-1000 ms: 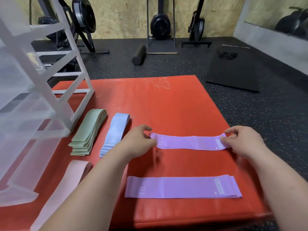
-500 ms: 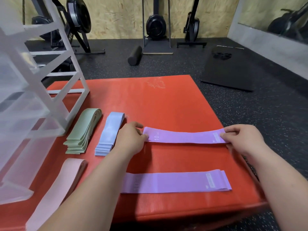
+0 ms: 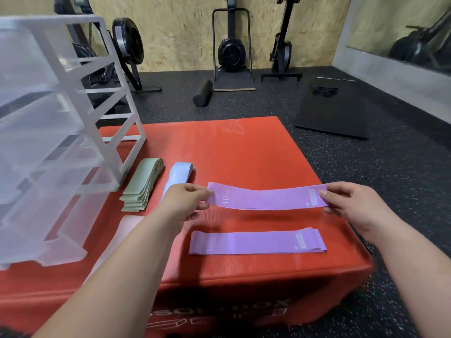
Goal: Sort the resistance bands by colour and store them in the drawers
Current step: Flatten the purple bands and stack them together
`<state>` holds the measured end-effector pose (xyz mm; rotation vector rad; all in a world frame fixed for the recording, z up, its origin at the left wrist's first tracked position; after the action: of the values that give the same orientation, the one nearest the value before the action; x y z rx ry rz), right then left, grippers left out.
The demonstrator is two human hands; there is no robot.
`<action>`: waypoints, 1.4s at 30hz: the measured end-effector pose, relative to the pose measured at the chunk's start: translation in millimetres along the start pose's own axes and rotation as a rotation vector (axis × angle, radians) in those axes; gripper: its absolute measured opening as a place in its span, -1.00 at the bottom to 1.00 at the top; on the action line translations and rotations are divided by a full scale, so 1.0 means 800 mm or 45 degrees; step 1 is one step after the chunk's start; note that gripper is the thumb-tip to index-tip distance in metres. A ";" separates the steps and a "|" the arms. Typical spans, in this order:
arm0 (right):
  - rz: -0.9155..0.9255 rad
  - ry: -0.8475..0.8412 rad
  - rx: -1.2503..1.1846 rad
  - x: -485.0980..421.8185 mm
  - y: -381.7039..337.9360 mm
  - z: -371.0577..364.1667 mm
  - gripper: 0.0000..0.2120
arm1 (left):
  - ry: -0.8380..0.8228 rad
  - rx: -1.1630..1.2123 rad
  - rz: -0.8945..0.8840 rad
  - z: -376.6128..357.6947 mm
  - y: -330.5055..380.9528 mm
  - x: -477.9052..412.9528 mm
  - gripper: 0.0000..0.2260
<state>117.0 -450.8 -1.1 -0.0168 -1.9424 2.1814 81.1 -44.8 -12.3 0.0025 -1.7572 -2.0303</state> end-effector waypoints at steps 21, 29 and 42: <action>0.190 0.029 0.831 0.061 0.013 -0.005 -0.87 | 0.138 -0.482 -0.055 0.055 -0.048 0.070 -0.83; 0.265 -0.008 0.992 0.065 0.011 -0.016 -0.84 | 0.195 -0.644 -0.124 0.051 -0.052 0.069 -0.76; 0.534 -0.255 1.305 0.068 0.006 -0.035 -0.49 | -0.004 -1.080 -0.653 0.018 -0.014 0.075 -0.56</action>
<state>67.8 -414.5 -1.9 -0.0412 -0.7047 3.2962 19.5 -50.5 -2.7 0.2003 -0.8120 -2.9926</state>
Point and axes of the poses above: each hand's wrist, its own x-axis away from the middle knuckle, its own z-axis out of the back of the hand, y = z × x, the point moved 9 cm from there along -x, towards the middle knuckle, and after that the axes turned 5 degrees about y, right-handed, at the moved point
